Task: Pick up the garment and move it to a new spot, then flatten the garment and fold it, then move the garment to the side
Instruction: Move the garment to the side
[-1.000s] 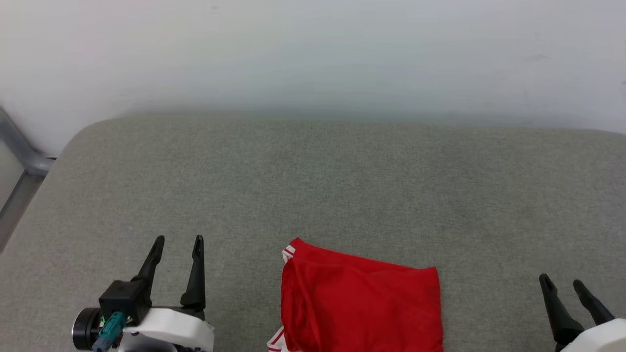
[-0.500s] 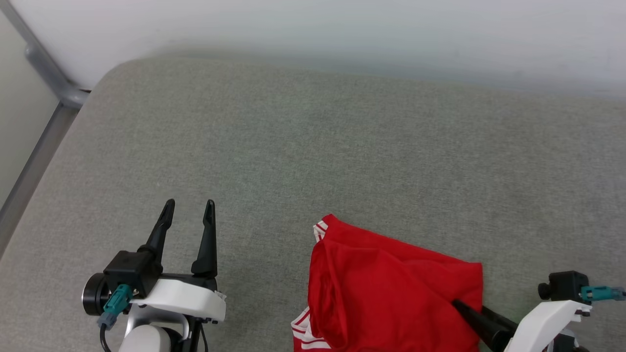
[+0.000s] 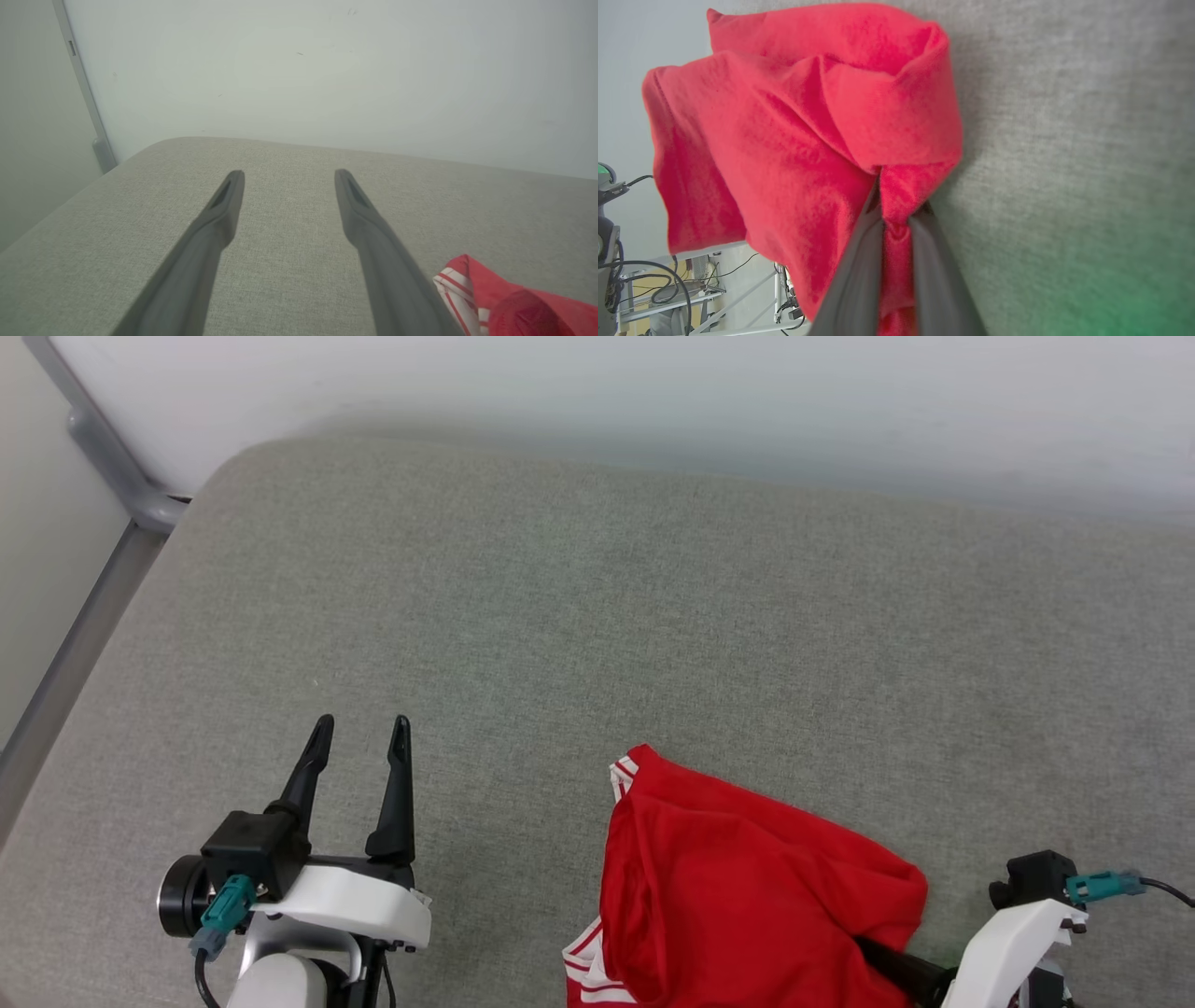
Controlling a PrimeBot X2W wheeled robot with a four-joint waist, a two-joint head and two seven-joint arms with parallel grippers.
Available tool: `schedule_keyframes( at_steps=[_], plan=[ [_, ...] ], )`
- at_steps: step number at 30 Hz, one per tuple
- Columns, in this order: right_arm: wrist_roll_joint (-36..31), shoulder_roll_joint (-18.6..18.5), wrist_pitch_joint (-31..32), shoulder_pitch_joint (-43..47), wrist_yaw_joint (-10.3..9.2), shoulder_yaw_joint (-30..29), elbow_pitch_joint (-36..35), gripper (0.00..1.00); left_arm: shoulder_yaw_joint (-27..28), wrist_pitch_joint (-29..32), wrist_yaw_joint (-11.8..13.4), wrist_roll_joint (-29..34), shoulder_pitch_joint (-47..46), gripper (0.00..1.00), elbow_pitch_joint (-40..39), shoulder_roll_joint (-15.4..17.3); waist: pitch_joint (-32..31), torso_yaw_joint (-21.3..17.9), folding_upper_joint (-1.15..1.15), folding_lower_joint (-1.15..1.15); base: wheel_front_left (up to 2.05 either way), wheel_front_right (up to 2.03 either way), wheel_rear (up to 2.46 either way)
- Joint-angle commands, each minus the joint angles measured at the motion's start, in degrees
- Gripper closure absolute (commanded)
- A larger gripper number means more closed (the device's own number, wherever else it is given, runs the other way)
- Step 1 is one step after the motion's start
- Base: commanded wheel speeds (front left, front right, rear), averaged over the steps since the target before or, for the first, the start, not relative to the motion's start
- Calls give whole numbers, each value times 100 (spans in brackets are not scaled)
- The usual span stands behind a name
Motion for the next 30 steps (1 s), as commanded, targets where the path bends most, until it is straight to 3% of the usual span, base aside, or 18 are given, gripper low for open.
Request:
schedule_keyframes(
  at_steps=[1,11,22,25,26,30],
  plan=[
    [-85,12,38,12,-14,55,65,100,-3,-9,-12,51,33,0,27,-8,-83,-33,0,-1,0,0,0],
    [-818,-426,-72,-224,-11,210,-310,100,61,-9,-32,167,219,0,14,47,-474,-543,0,-1,0,0,0],
    [-1726,-982,-3,-584,-11,101,-582,100,131,-9,-37,207,248,0,-213,101,-333,-1998,0,-1,0,0,0],
    [-1873,-1061,-91,-798,-9,71,-572,100,134,-9,-36,254,109,0,-282,154,-160,-2381,0,-1,0,0,0],
    [-2001,-1129,-249,-1060,-10,27,-529,100,105,-9,-39,324,-38,0,-374,226,78,-2701,0,-1,0,0,0],
    [-2183,-1124,-547,-1529,-10,3,-409,100,56,-9,-42,386,-296,0,-560,331,533,-3056,0,-1,0,0,0]
  ],
)
